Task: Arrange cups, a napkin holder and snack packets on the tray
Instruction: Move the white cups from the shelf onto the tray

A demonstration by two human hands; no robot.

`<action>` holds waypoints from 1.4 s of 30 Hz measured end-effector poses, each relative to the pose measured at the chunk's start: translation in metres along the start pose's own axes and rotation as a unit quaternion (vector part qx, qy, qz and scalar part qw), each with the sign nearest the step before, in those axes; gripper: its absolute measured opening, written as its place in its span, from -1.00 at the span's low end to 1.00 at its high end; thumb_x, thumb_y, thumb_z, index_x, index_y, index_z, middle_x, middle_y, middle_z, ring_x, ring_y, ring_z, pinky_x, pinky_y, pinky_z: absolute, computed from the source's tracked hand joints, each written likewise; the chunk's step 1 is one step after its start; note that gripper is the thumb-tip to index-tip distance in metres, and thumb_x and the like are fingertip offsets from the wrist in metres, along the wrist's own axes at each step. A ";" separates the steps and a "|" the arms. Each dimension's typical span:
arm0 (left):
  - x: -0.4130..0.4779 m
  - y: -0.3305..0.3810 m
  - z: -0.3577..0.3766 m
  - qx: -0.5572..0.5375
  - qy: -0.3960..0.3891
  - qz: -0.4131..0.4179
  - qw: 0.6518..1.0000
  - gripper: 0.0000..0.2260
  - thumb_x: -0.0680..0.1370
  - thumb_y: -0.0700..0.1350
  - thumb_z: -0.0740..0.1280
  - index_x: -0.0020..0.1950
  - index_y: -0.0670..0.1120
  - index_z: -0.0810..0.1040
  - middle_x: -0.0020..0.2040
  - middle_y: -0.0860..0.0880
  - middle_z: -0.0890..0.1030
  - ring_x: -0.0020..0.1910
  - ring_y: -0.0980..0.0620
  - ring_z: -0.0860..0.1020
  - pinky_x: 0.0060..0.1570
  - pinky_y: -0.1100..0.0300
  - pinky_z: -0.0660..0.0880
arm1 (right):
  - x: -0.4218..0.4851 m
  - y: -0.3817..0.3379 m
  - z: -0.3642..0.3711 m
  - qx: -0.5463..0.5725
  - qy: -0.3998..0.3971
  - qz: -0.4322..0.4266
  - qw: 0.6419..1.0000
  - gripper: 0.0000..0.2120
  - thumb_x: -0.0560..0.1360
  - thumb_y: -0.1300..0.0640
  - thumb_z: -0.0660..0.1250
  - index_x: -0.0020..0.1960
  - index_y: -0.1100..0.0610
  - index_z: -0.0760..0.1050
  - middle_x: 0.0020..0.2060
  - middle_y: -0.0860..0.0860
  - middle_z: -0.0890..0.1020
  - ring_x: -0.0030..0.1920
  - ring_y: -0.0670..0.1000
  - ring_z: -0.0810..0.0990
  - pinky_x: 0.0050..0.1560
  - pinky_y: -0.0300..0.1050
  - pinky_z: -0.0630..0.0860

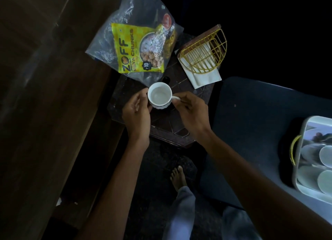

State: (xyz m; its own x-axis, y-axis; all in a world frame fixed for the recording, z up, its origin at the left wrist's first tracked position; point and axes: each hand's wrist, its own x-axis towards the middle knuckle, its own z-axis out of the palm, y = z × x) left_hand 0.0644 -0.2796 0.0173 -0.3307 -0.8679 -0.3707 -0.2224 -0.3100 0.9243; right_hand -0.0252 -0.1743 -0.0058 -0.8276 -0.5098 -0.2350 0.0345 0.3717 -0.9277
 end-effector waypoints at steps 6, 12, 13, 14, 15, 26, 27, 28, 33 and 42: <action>-0.039 0.002 0.025 -0.041 -0.029 -0.025 0.998 -0.80 0.68 -0.16 0.26 0.19 -0.13 0.65 0.05 0.10 0.69 0.15 0.16 0.64 0.02 0.28 0.63 | -0.019 0.006 -0.042 0.040 0.028 0.016 0.999 -0.89 0.55 0.16 0.41 0.06 0.14 0.64 -0.05 -0.06 0.72 0.00 -0.16 0.68 0.05 -0.23 0.61; -0.085 0.003 0.055 -0.046 -0.048 -0.023 0.998 -0.77 0.68 -0.18 0.24 0.23 -0.20 0.64 0.06 0.09 0.70 0.09 0.19 0.67 0.04 0.27 0.63 | -0.039 0.013 -0.091 0.036 0.040 0.011 0.998 -0.90 0.55 0.12 0.40 0.04 0.11 0.63 -0.08 -0.12 0.72 -0.04 -0.20 0.69 0.00 -0.27 0.61; -0.093 0.004 0.060 -0.043 -0.051 -0.024 0.997 -0.77 0.68 -0.17 0.25 0.23 -0.19 0.65 0.06 0.09 0.70 0.10 0.18 0.67 0.04 0.27 0.62 | -0.043 0.015 -0.100 0.032 0.045 0.008 0.998 -0.90 0.55 0.11 0.40 0.04 0.10 0.63 -0.09 -0.13 0.72 -0.05 -0.21 0.68 -0.01 -0.29 0.61; -0.102 0.004 0.065 -0.038 -0.056 -0.025 0.997 -0.77 0.68 -0.16 0.25 0.23 -0.19 0.65 0.07 0.09 0.70 0.11 0.18 0.67 0.04 0.27 0.62 | -0.047 0.017 -0.110 0.031 0.050 0.007 0.998 -0.91 0.55 0.10 0.40 0.03 0.09 0.63 -0.09 -0.14 0.72 -0.04 -0.21 0.68 -0.02 -0.31 0.60; -0.110 0.004 0.071 -0.032 -0.062 -0.025 0.997 -0.77 0.68 -0.15 0.25 0.23 -0.19 0.65 0.07 0.09 0.70 0.12 0.18 0.67 0.03 0.27 0.62 | -0.051 0.020 -0.121 0.030 0.054 0.007 0.998 -0.92 0.55 0.09 0.40 0.02 0.06 0.62 -0.09 -0.15 0.72 -0.04 -0.22 0.68 -0.02 -0.31 0.60; -0.225 -0.025 0.154 -0.022 -0.164 -0.051 0.985 -0.81 0.67 -0.17 0.27 0.17 -0.17 0.64 0.10 0.03 0.71 0.18 0.09 0.66 0.16 0.12 0.63 | -0.114 0.062 -0.257 -0.002 0.115 0.050 0.992 -0.94 0.56 0.06 0.37 0.01 -0.03 0.60 -0.11 -0.14 0.72 -0.05 -0.18 0.69 -0.03 -0.14 0.63; -0.238 -0.029 0.165 -0.022 -0.175 -0.050 0.983 -0.82 0.66 -0.18 0.27 0.16 -0.18 0.64 0.07 0.05 0.72 0.16 0.10 0.66 0.15 0.12 0.63 | -0.121 0.067 -0.274 -0.009 0.125 0.056 0.991 -0.95 0.56 0.07 0.37 0.00 -0.02 0.61 -0.12 -0.14 0.72 -0.06 -0.18 0.69 -0.04 -0.14 0.63; -0.250 -0.033 0.176 -0.023 -0.187 -0.050 0.981 -0.82 0.66 -0.19 0.27 0.15 -0.18 0.64 0.06 0.05 0.72 0.15 0.11 0.67 0.13 0.11 0.64 | -0.127 0.071 -0.290 -0.016 0.136 0.061 0.989 -0.96 0.55 0.09 0.38 -0.02 -0.02 0.61 -0.13 -0.14 0.72 -0.08 -0.18 0.68 -0.05 -0.17 0.61; -0.306 -0.055 0.231 -0.013 -0.258 -0.056 0.964 -0.83 0.66 -0.23 0.27 0.13 -0.19 0.65 0.03 0.00 0.74 0.10 0.03 0.69 0.15 0.00 0.63 | -0.154 0.094 -0.375 -0.047 0.188 0.087 0.977 -0.98 0.53 0.21 0.42 -0.06 0.16 0.61 -0.22 -0.11 0.70 -0.21 -0.30 0.63 -0.16 -0.44 0.47; -0.360 -0.087 0.319 0.049 -0.327 -0.089 0.940 -0.83 0.66 -0.19 0.29 0.12 -0.13 0.68 0.03 0.15 0.73 0.13 0.10 0.67 0.18 -0.01 0.63 | -0.169 0.145 -0.484 -0.062 0.217 0.114 0.967 -0.97 0.52 0.22 0.41 -0.04 0.17 0.61 -0.17 -0.07 0.70 -0.17 -0.09 0.64 -0.07 -0.16 0.54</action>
State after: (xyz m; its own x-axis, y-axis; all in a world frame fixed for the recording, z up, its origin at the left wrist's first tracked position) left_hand -0.0898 0.1836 0.0417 -0.7659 -0.3722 -0.5242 -0.3999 -0.3627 0.8418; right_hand -0.1515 0.3414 0.0398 -0.9645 -0.0389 -0.2611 0.1996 0.5401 -0.8176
